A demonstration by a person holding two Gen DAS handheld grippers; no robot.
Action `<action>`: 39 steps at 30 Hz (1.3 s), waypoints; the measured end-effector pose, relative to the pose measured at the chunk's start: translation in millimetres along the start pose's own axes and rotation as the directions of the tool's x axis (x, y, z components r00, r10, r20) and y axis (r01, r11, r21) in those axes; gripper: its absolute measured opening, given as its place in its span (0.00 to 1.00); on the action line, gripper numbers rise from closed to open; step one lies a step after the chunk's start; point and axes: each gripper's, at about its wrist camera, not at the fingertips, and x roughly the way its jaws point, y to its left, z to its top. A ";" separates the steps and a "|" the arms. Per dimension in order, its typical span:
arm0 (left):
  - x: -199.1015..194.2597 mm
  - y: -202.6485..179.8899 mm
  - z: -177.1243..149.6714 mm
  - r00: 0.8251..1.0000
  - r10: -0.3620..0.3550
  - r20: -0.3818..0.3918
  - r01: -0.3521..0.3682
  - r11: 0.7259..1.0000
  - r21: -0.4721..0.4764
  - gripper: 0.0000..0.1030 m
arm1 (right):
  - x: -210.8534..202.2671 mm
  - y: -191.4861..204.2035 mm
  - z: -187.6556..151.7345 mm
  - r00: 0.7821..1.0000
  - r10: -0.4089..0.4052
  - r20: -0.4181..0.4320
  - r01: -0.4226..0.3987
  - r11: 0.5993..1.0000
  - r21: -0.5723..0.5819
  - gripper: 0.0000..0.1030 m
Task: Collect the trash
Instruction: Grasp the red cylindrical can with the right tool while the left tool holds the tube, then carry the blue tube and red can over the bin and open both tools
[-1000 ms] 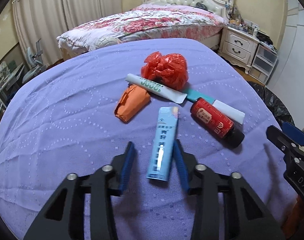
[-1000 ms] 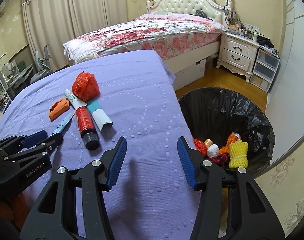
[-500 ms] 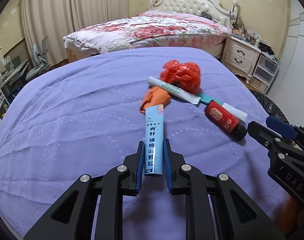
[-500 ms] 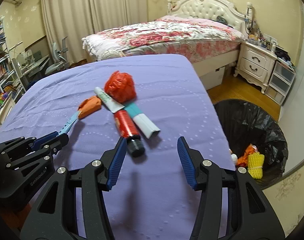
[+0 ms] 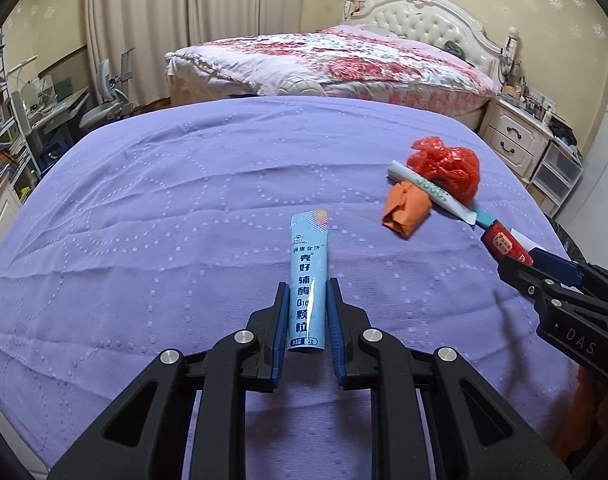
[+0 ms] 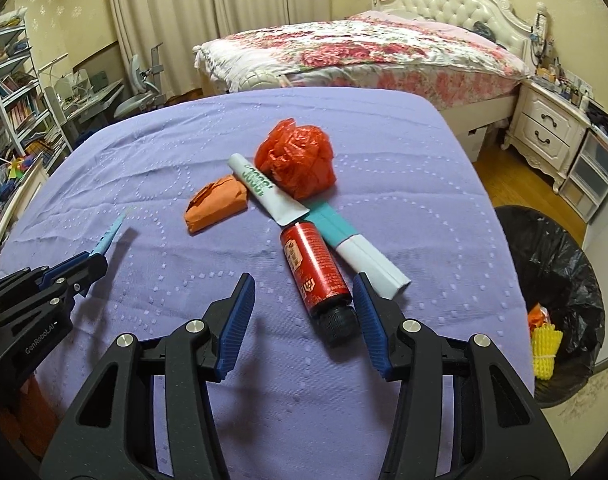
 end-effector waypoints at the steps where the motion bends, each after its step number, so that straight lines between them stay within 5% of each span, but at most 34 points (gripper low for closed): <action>1: 0.5 2.0 0.0 1.000 0.000 -0.001 0.000 1.000 -0.004 0.19 | 0.7 3.1 0.6 1.000 0.002 -0.004 -0.002 1.000 -0.007 0.48; 11: 2.3 15.2 0.2 1.000 -0.001 0.001 0.001 0.999 -0.035 0.19 | 11.5 10.2 12.5 1.000 0.001 -0.013 -0.001 1.000 -0.009 0.48; 16: 1.6 17.0 0.6 1.000 0.003 0.012 -0.003 0.999 -0.037 0.19 | 22.0 15.1 13.0 0.999 0.000 -0.043 -0.002 1.000 -0.030 0.23; 39: -14.4 -9.2 -2.5 0.995 -0.080 0.052 0.080 0.997 0.009 0.19 | -15.0 -10.1 -13.4 1.000 -0.014 0.016 0.014 0.999 0.042 0.23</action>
